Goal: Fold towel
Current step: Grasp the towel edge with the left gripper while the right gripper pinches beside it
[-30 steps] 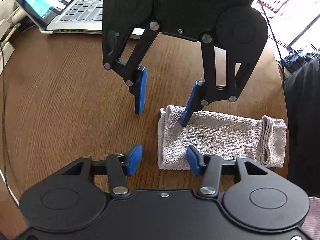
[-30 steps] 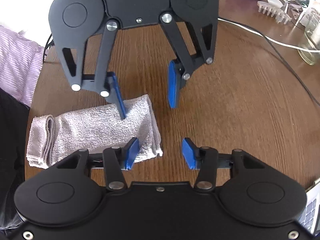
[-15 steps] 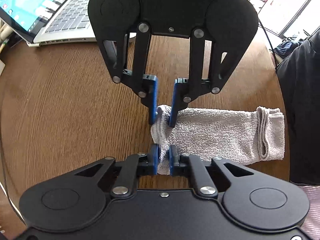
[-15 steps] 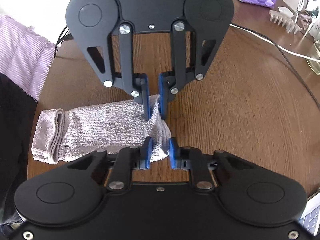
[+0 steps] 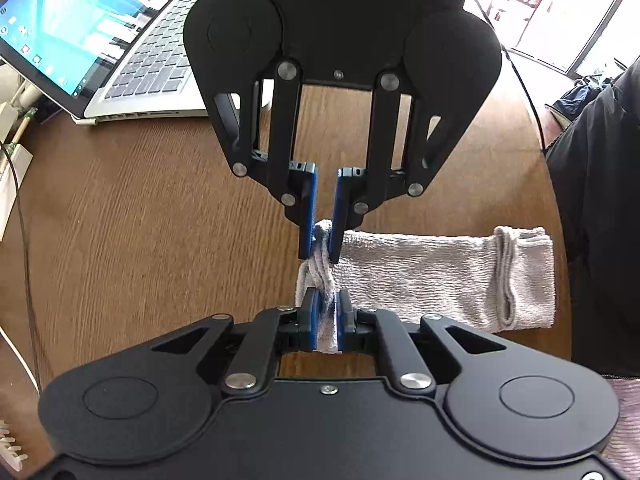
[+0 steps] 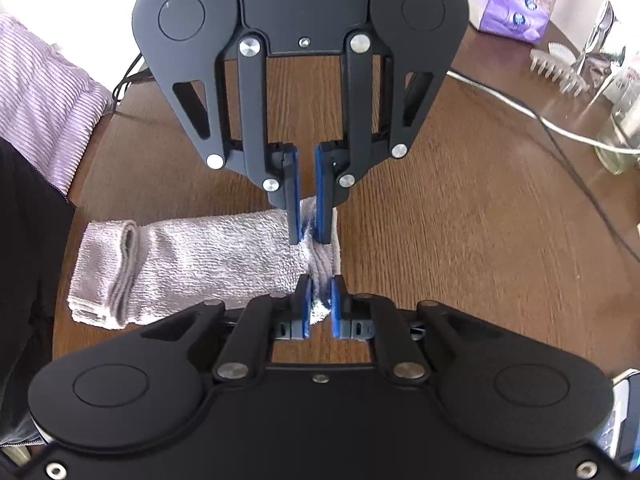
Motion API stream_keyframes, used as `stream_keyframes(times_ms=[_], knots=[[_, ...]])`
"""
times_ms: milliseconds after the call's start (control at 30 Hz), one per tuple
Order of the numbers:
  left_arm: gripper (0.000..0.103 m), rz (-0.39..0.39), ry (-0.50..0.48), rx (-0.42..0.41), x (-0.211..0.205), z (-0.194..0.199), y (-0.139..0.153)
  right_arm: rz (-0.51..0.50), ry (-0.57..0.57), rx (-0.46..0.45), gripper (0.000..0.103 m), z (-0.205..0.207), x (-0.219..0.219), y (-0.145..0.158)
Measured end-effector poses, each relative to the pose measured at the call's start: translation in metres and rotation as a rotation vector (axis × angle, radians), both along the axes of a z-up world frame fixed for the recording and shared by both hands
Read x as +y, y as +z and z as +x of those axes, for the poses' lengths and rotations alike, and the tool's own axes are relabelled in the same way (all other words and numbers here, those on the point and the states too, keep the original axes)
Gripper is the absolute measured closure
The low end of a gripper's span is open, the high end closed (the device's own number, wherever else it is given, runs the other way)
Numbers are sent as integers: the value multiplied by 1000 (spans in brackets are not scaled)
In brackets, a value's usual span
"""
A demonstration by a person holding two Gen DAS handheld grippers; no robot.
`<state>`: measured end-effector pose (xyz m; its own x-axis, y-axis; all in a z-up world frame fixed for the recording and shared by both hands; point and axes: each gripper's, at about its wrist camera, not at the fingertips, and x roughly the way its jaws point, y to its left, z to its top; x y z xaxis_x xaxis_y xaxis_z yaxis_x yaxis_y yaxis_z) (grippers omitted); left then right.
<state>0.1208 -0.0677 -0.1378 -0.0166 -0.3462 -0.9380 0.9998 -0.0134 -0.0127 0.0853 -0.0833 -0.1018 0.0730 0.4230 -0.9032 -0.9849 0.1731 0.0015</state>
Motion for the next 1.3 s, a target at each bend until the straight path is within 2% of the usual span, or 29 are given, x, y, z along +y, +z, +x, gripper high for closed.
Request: stream_keyframes(times_ms=[33, 133, 300, 433, 533, 600, 733, 800, 833, 867, 933, 1167, 1300], knots=[[94, -3, 1, -2, 0, -3, 1, 4, 4, -11, 92, -4, -1, 3], [94, -25, 24, -73, 5, -12, 4, 6, 13, -35, 92, -13, -1, 9], [91, -16, 13, -100, 4, -12, 7, 5, 33, -66, 92, -26, 2, 16], [61, -1, -6, -157, 2, -19, 7, 5, 53, -83, 92, -36, 3, 19], [37, 1, -15, -150, 0, -21, 8, 2, 73, -93, 92, -41, 5, 20], [35, 7, -31, -128, 1, -23, 8, 4, 77, -93, 92, -44, 5, 21], [36, 10, -46, -78, 2, -21, 5, 3, 77, -93, 92, -45, 4, 21], [50, 0, -43, -78, 0, -18, 2, 2, 77, -93, 92, -43, 4, 20], [69, -8, -42, -84, -1, -17, 0, 1, 76, -91, 92, -43, 4, 20], [84, -9, -46, -83, -1, -17, 0, 0, 76, -91, 92, -43, 4, 20], [92, -7, -57, -77, -1, -19, 0, -9, 76, -98, 92, -43, 3, 19], [94, -11, -49, -99, 1, -33, 6, -8, 77, -91, 92, -44, 0, 20], [94, -14, -70, -116, 0, -55, 10, -10, 111, -92, 92, -54, -2, 26]])
